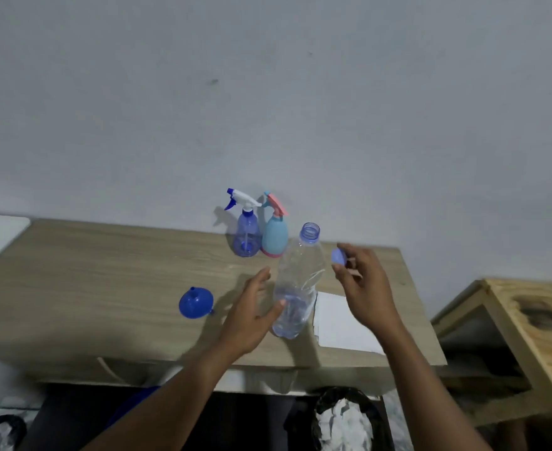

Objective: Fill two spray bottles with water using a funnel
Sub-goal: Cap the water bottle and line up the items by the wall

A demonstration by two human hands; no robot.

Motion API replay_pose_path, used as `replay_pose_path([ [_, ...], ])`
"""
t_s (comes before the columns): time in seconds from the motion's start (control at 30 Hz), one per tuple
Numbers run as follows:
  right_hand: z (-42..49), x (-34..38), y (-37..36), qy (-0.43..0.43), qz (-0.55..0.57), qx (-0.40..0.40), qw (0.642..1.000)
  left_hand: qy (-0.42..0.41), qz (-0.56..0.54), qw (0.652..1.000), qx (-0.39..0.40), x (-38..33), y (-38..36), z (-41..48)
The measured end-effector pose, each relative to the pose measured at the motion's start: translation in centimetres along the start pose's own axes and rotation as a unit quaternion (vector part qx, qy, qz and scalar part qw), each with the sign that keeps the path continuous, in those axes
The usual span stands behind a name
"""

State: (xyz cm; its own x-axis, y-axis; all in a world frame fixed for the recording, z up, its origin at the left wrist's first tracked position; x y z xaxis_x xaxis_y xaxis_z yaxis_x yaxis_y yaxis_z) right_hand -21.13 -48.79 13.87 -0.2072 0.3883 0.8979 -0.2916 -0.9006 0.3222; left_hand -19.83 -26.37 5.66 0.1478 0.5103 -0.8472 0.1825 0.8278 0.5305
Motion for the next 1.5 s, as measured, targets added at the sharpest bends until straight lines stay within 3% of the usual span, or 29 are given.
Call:
replay_pose_path([
  [0.2, 4.3, 5.3, -0.7, 0.064, 0.004, 0.167, 0.984, -0.031, -0.039, 0.998, -0.03, -4.3, 1.6, 2.4],
  [0.6, 7.4, 8.3, -3.7, 0.132, -0.177, 0.341, 0.914, -0.024, -0.049, 0.997, -0.054, -5.4, 2.2, 3.6],
  [0.97, 8.7, 7.9, -4.2, 0.13, -0.145, 0.312, 0.93, -0.005, -0.067, 0.995, -0.076, -5.4, 2.2, 4.0],
  [1.5, 10.6, 8.6, -4.7, 0.124, -0.177, 0.406, 0.888, -0.029, -0.051, 0.996, -0.064, -6.3, 2.3, 4.0],
])
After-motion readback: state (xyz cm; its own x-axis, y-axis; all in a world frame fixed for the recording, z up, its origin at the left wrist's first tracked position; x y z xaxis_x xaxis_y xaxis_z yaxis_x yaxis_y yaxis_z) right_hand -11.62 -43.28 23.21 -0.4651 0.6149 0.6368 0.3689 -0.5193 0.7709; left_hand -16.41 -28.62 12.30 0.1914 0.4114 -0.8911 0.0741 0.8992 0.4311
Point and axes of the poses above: each hand's wrist, its own z-axis towards the middle knuckle, its own y-axis out of the back of the hand, x = y × z, the point moved 8 cm from there along z, towards the middle knuckle, and after that the axes turned 8 degrees about z, right-handed, at the moved point
